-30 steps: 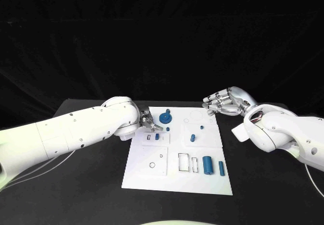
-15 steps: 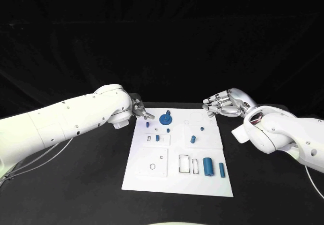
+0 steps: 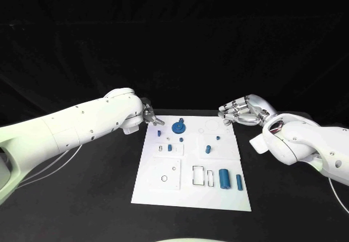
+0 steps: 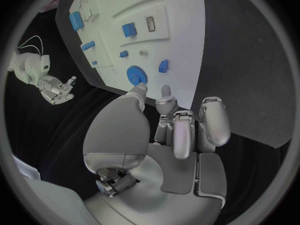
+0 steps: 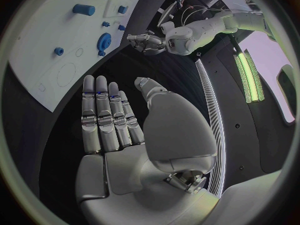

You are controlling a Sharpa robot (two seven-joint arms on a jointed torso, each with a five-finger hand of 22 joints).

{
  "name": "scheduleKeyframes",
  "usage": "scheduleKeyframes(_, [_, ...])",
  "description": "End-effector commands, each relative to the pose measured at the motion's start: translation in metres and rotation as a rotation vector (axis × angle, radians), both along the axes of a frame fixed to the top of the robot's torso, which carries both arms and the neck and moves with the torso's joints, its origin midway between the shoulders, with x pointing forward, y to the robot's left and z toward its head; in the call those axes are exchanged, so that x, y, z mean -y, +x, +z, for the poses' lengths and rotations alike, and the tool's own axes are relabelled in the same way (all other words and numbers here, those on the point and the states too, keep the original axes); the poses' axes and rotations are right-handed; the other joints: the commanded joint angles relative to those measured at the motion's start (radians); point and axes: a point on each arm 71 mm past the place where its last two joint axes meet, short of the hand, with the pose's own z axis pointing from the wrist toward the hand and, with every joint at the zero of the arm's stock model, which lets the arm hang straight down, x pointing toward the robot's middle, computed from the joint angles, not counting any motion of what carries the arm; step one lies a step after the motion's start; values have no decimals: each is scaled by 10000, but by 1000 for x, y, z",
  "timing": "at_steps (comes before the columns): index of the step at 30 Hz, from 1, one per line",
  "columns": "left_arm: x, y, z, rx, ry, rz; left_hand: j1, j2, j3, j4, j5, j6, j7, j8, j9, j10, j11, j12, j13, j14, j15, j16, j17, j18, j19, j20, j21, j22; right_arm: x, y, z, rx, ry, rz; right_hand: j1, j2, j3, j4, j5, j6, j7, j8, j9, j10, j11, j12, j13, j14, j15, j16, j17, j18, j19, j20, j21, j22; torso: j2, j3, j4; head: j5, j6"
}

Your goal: Assemble the parts on the task board

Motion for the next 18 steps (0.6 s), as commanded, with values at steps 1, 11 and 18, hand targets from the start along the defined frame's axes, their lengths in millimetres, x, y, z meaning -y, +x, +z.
scheduleKeyframes(1, [4,2,-2,-169,327,-430,95,-22,-59,5,5,55,21,-60,-25,9,63,63,7,871,86,7,2090,38,-7,81,-27,21,-3,-1,0,8,11,163,-99,24,-56,-6,39,-71,16,-52,1,-37,3,-22,-8,-73,-29,-39,-14,22,-57,-15,-58,-9,-5,3,5,7,-10])
scheduleKeyframes(11, [9,4,-13,-579,578,-520,-57,-16,-188,18,-5,158,30,-163,-155,-13,76,61,-29,865,101,-7,2075,40,-5,106,-31,24,-4,-1,0,5,25,214,-98,26,-56,-7,42,-71,16,-52,1,-37,3,-22,-8,-74,-29,-38,-15,23,-57,-14,-59,-11,-3,-1,0,-11,-40])
scheduleKeyframes(18, [9,6,-18,-700,635,-505,-69,-2,-198,16,-3,180,26,-168,-167,-4,74,79,-14,865,101,-5,2077,41,-8,108,-33,20,-5,-1,-1,1,29,231,-93,34,-54,-10,50,-71,15,-51,2,-39,3,-20,-8,-75,-29,-35,-18,25,-57,-13,-63,-18,-15,4,7,-26,-52])
